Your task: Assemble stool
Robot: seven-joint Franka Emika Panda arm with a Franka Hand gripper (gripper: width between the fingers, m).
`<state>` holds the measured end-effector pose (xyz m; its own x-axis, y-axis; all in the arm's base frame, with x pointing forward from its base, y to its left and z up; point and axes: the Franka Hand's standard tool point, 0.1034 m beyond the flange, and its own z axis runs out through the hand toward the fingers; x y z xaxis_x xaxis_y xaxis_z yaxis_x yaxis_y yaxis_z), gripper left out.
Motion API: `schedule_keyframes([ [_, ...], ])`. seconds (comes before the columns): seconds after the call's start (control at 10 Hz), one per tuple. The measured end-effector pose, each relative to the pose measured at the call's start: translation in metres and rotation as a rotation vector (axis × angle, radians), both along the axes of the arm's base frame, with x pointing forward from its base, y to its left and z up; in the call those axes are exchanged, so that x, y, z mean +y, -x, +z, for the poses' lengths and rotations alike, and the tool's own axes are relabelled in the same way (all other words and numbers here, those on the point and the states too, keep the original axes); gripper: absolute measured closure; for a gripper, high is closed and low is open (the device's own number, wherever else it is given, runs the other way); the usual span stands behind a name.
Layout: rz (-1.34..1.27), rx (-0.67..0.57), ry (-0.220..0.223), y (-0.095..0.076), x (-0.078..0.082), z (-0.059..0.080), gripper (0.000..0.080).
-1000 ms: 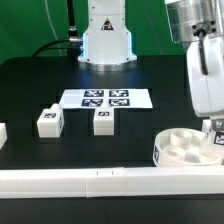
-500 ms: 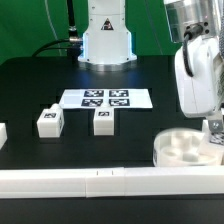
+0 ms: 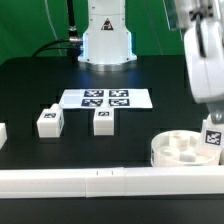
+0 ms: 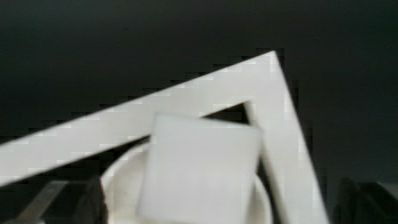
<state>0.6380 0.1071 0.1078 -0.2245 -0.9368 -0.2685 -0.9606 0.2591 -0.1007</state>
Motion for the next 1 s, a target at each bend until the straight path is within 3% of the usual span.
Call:
schedule_keyframes([
  [0.1, 0.058, -0.018, 0.01, -0.006, -0.006, 0.008, 0.0152],
  [0.2, 0.084, -0.034, 0.012, -0.013, -0.002, 0.013, 0.015],
  [0.3, 0.064, -0.026, 0.003, -0.015, 0.008, 0.011, 0.015],
  [0.7, 0.185, -0.051, 0.03, -0.01, 0.007, 0.007, 0.015],
  [1.0, 0.395, -0.094, 0.105, 0.003, -0.047, 0.007, 0.015],
])
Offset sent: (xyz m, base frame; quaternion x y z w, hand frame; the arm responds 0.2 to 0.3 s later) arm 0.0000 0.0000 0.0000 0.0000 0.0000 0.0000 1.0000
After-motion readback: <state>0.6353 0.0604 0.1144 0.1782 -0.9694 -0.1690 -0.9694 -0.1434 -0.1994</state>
